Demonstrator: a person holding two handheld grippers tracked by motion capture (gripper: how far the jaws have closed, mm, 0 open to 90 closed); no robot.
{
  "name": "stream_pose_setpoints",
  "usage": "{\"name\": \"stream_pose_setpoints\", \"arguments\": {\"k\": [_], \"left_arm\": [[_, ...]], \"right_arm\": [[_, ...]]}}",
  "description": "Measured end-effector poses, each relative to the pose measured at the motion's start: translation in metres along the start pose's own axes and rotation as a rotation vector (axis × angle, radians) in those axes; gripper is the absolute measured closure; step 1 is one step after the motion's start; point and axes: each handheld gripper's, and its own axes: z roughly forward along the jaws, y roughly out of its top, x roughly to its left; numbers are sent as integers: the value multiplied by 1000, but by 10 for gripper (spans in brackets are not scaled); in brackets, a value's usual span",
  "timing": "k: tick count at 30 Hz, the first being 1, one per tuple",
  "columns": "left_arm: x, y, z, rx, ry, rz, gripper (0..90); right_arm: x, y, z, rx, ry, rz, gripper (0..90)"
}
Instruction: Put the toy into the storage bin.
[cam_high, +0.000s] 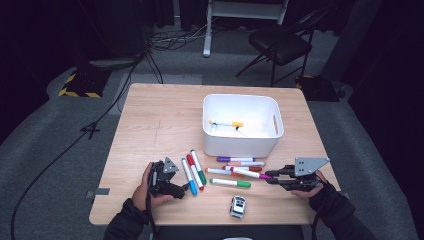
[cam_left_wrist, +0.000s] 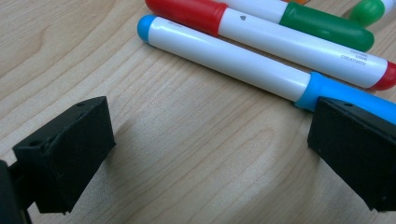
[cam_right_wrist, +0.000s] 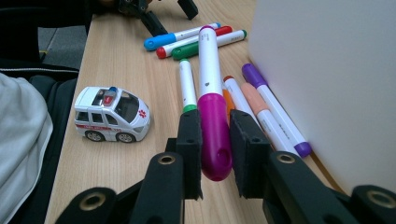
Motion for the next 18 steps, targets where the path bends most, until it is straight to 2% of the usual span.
{"name": "stream_pose_setpoints", "arguments": {"k": [10, 18], "left_arm": [[0, 0, 0, 0, 0, 0, 7], [0, 0, 0, 0, 0, 0, 7]], "right_arm": [[-2, 26, -20, -43, -29, -36, 754], [-13, 49, -44, -56, -77, -68, 754]]}}
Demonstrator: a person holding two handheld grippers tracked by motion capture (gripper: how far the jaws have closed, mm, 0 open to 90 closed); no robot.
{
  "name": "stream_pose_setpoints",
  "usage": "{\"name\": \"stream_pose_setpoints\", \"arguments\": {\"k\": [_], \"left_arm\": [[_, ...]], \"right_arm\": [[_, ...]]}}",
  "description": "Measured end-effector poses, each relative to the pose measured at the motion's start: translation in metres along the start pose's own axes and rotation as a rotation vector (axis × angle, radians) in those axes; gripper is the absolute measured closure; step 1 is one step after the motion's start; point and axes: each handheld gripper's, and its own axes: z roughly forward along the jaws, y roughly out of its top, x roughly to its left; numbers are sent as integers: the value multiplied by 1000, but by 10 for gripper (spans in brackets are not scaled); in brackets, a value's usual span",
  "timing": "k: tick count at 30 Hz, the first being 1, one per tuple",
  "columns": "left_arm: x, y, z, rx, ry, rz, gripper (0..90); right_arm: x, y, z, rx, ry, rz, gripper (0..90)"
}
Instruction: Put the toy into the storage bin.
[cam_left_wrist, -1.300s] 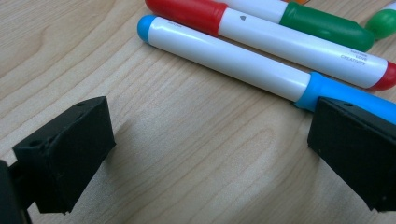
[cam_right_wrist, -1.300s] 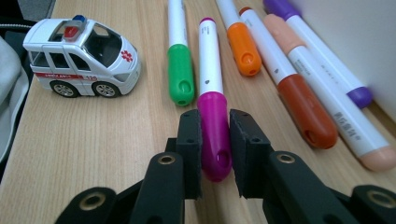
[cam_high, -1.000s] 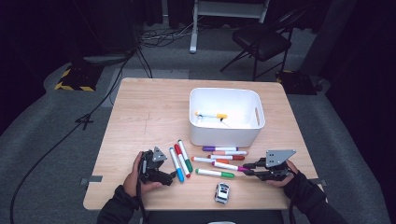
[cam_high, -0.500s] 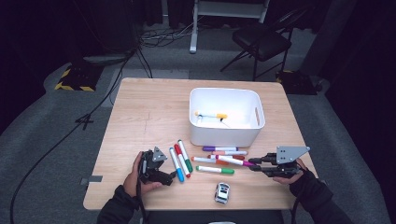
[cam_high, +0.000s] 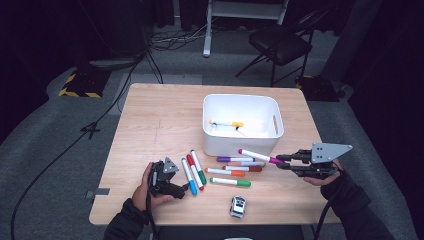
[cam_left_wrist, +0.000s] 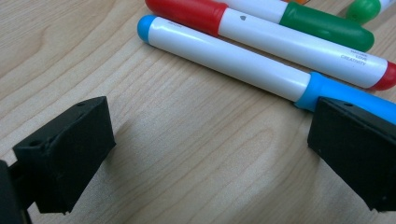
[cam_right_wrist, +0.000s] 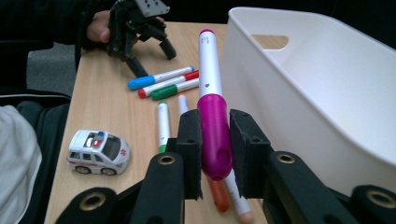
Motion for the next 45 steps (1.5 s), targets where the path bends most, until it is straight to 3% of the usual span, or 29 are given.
{"name": "stream_pose_setpoints", "arguments": {"k": [14, 24, 27, 32, 39, 45], "left_arm": [[0, 0, 0, 0, 0, 0, 7], [0, 0, 0, 0, 0, 0, 7], [0, 0, 0, -1, 2, 3, 7], [0, 0, 0, -1, 2, 2, 7], [0, 0, 0, 0, 0, 1, 7], [0, 0, 0, 0, 0, 0, 7]], "right_arm": [[-44, 40, -24, -28, -106, 2, 754], [-72, 45, -11, -8, -147, 42, 754], [-80, 47, -4, 32, -159, 39, 754], [-87, 49, 4, 53, -158, 45, 754], [-100, 55, 27, 175, -150, 36, 754], [-108, 57, 45, 220, -140, 42, 754]]}}
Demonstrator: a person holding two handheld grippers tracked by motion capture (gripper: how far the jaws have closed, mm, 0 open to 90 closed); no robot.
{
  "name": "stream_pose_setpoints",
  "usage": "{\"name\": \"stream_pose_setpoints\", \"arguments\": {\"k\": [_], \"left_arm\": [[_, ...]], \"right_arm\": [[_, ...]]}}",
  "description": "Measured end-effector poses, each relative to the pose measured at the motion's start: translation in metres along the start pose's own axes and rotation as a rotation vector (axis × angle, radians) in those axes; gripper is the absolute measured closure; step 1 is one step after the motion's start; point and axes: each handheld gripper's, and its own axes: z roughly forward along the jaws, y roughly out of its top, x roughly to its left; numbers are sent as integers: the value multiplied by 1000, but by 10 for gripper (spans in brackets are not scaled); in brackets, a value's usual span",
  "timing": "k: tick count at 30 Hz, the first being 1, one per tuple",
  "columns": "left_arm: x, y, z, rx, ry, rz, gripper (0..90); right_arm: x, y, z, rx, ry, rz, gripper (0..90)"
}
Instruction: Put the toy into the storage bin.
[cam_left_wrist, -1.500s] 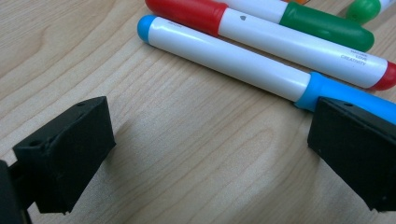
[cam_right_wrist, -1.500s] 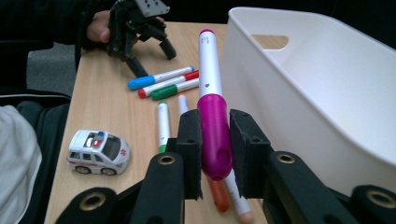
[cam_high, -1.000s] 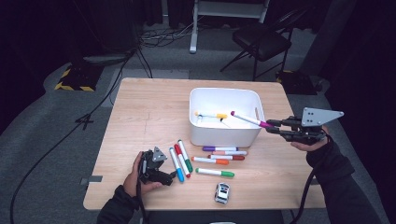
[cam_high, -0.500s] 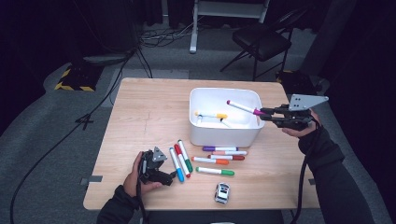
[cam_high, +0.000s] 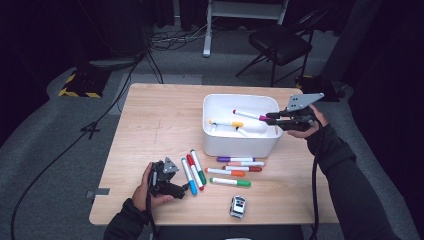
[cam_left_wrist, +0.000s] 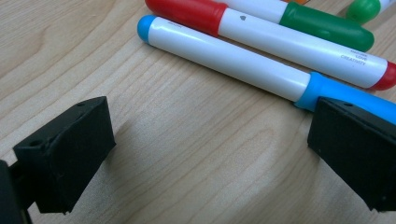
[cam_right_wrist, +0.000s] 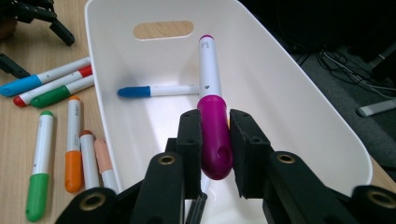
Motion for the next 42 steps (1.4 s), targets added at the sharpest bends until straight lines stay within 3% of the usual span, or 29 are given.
{"name": "stream_pose_setpoints", "arguments": {"k": [3, 11, 16, 20, 27, 32, 39, 42], "left_arm": [[0, 0, 0, 0, 0, 0, 7], [0, 0, 0, 0, 0, 0, 7], [0, 0, 0, 0, 0, 0, 7], [0, 0, 0, 0, 0, 0, 7], [0, 0, 0, 0, 0, 1, 7], [0, 0, 0, 0, 0, 0, 7], [0, 0, 0, 0, 0, 0, 7], [0, 0, 0, 0, 0, 0, 7]], "right_arm": [[-2, 3, 6, 23, 7, -2, 754], [-3, 7, 16, 162, 1, -24, 754], [-3, 9, 17, 257, 33, -11, 753], [-3, 8, 17, 306, 28, 4, 754], [-2, 8, 14, 299, 33, 19, 750], [-1, 7, 10, 256, 20, 27, 684], [1, 5, -4, 129, -1, 63, 636], [5, 3, -14, 50, -15, 74, 623]]}}
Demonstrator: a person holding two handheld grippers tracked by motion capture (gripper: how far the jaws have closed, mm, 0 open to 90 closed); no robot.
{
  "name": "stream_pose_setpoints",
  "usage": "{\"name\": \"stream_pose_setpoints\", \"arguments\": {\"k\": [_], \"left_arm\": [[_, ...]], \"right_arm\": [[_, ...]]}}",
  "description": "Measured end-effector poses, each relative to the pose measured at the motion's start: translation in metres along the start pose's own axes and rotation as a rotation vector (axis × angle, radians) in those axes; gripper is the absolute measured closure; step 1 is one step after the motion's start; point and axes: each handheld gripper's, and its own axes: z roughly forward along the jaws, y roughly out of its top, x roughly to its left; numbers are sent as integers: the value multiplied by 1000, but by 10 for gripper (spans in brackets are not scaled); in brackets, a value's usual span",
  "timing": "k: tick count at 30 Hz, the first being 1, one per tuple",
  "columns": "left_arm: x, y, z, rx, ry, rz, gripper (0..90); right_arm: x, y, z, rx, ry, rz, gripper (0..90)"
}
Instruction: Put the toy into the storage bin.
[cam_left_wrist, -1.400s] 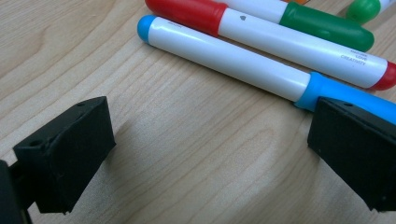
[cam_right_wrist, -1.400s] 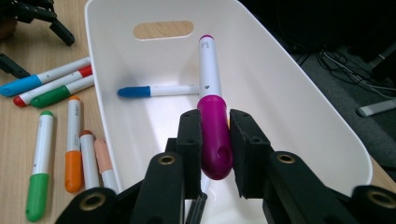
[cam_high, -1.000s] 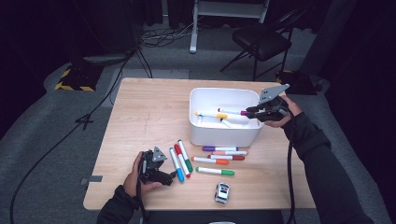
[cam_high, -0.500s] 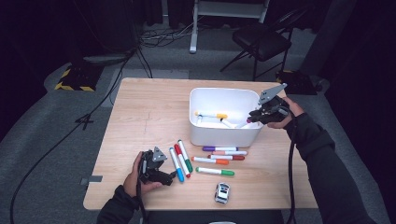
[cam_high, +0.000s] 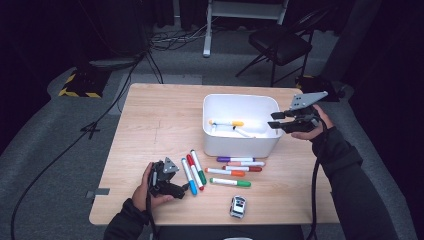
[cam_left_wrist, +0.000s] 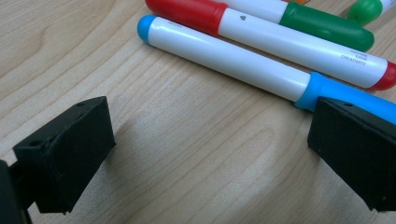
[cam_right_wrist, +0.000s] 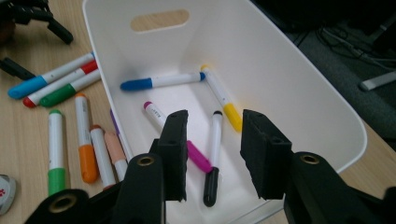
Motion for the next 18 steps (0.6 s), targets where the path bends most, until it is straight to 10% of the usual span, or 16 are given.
{"name": "stream_pose_setpoints", "arguments": {"k": [18], "left_arm": [[0, 0, 0, 0, 2, 2, 8]], "right_arm": [[35, -22, -31, -219, -22, -7, 409]]}}
